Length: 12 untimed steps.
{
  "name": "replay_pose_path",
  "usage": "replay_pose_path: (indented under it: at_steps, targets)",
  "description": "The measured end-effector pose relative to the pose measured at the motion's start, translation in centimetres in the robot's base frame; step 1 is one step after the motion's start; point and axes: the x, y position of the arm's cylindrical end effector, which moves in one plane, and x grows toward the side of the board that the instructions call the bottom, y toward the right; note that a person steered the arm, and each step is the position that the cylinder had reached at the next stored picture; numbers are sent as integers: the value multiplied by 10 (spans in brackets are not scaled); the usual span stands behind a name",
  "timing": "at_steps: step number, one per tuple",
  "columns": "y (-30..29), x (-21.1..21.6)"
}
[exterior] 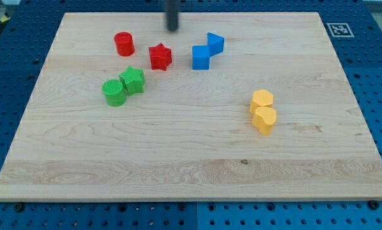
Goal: Slide the red circle a bit right
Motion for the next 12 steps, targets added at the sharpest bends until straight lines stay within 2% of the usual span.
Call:
replay_pose_path:
  at_steps: [1,3,8,10,12]
  targets:
    - [-77,0]
    - [-108,53]
    - [-65,53]
    - [-96,57]
    - [-81,60]
